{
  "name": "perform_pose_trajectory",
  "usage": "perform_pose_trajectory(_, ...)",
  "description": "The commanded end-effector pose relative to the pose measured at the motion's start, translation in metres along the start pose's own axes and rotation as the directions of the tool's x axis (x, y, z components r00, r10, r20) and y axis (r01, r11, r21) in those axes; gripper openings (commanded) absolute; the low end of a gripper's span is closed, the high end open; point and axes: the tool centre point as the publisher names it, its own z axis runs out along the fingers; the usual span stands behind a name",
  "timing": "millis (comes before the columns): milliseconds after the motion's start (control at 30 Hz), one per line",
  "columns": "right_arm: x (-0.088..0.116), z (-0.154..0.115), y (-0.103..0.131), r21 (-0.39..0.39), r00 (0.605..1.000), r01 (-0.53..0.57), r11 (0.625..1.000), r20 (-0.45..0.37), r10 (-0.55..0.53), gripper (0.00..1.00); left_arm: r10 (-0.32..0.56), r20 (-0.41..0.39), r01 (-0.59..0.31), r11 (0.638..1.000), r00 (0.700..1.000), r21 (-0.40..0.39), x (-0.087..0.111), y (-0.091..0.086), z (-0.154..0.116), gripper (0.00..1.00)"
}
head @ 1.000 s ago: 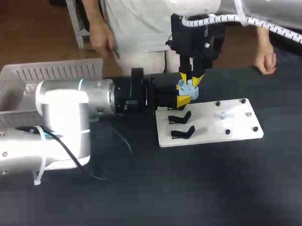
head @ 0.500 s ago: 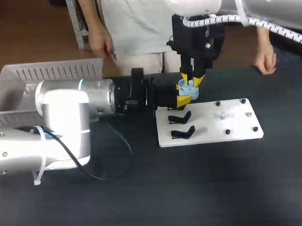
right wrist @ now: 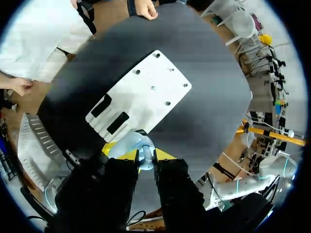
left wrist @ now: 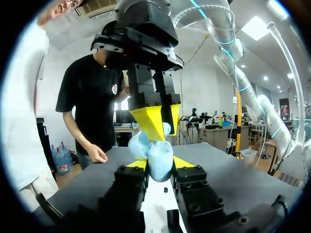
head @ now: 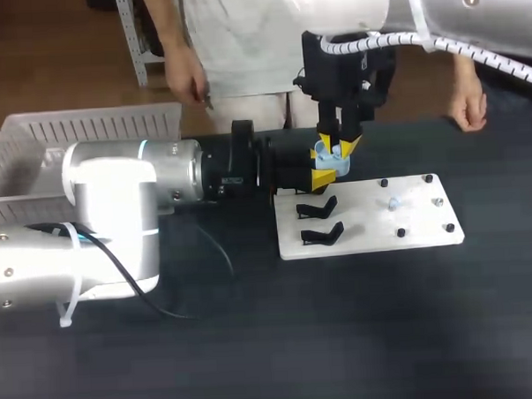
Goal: Pick up each earbud case from the left stands, insert the matching earbuds, close the lid, and place the case in the box.
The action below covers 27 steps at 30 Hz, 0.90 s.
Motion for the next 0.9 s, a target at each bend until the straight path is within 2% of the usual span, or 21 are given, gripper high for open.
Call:
perform_pose_trajectory(33, 0.001, 0.002, -0.001, -0.001, 1.000, -0.001, 1.000, 0.001, 0.001, 0.00, 0.003, 0.003, -0.003, 1.000, 1.000, -0.003, 0.001, 0.000, 0.000, 0.00)
perform_pose_trajectory(167, 0.001, 0.004, -0.001, -0.001, 1.000, 0.000, 1.000, 0.000, 0.000, 0.00, 0.003, 0.003, -0.003, 1.000, 1.000, -0.003, 0.001, 0.000, 0.000, 0.00)
perform_pose_trajectory(267, 0.001, 0.005, -0.001, 0.002, 1.000, 0.002, 1.000, -0.001, -0.002, 0.22, 0.003, 0.003, -0.003, 1.000, 1.000, -0.003, 0.001, 0.000, 0.000, 0.00)
perform_pose_trajectory(333, 0.002, 0.005, -0.001, 0.000, 1.000, 0.005, 1.000, -0.003, -0.005, 0.25, 0.003, 0.003, -0.003, 1.000, 1.000, -0.003, 0.001, 0.000, 0.000, 0.00)
perform_pose_trajectory(633, 0.005, 0.000, -0.007, -0.024, 1.000, 0.011, 1.000, -0.010, -0.011, 0.31, 0.003, 0.003, -0.003, 1.000, 1.000, -0.003, 0.001, 0.000, 0.000, 0.00)
perform_pose_trajectory(900, 0.009, -0.009, -0.008, -0.079, 0.998, 0.049, 0.996, -0.032, -0.051, 0.40, 0.003, 0.003, -0.003, 1.000, 1.000, -0.003, 0.001, 0.000, 0.000, 0.00)
